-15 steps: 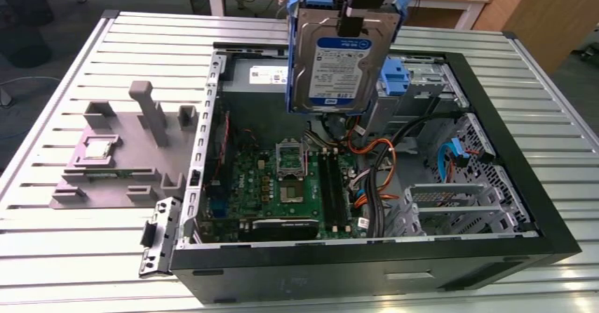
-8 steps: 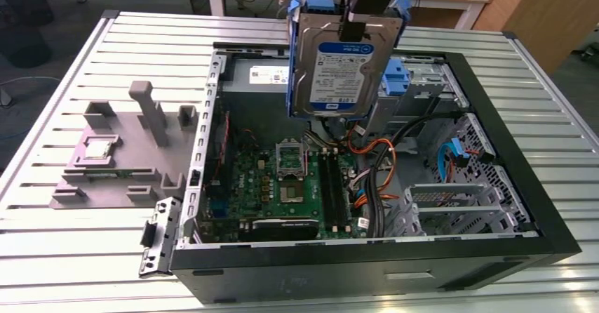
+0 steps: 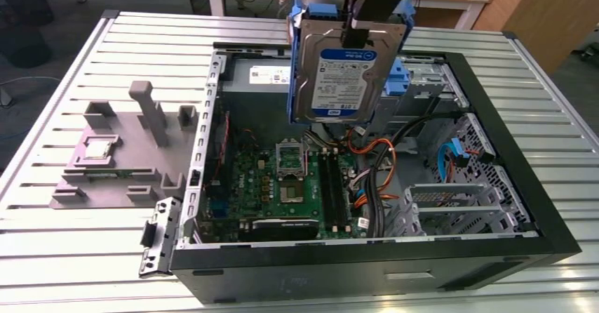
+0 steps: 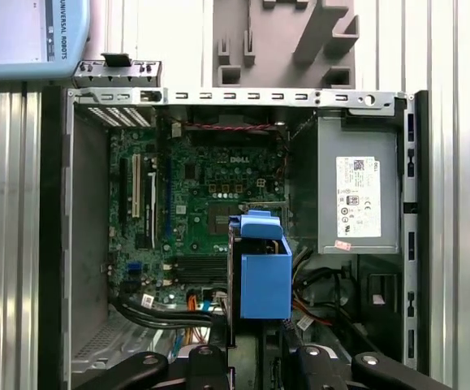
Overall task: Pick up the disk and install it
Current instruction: 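Pick up the disk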
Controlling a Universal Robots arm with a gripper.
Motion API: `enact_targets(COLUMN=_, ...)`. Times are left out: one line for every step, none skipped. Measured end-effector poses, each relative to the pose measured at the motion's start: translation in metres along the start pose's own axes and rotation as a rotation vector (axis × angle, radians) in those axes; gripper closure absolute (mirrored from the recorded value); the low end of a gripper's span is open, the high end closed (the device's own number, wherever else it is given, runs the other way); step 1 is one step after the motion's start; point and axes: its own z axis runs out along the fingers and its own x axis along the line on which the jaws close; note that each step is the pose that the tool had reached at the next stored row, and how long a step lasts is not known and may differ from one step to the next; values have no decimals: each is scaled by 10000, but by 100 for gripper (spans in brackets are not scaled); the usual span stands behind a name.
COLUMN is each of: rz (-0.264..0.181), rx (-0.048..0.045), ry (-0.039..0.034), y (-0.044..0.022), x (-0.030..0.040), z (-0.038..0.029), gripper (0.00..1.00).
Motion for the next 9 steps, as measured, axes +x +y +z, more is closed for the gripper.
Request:
enact_targets(rz=0, rx=0, ry=1, y=-3, x=16, z=-1, gripper=65)
enact_targets(rz=0, rx=-1, ry=1, y=-5, x=33, z=-1, gripper=65)
enact_targets(rz=0, rx=0, ry=1, y=-7, x=48, z=-2, gripper=65)
enact_targets(rz=0, rx=0, ry=1, y=-10, x=63, z=-2, gripper=65)
enact_targets(rz=0, rx=0, ry=1, y=-12, x=79, z=-2, gripper=65)
enact_targets(rz=0, rx=0, ry=1, y=-14, x=94, z=-3, gripper=65)
enact_targets(rz=0, rx=0, ry=1, y=-16, x=107, z=-3, gripper=65)
enact_targets(rz=0, rx=-1, ry=0, y=-18, x=121, z=-3, gripper=65)
enact_targets(rz=1, rx=0, ry=0, y=-20, x=135, z=-3, gripper=65)
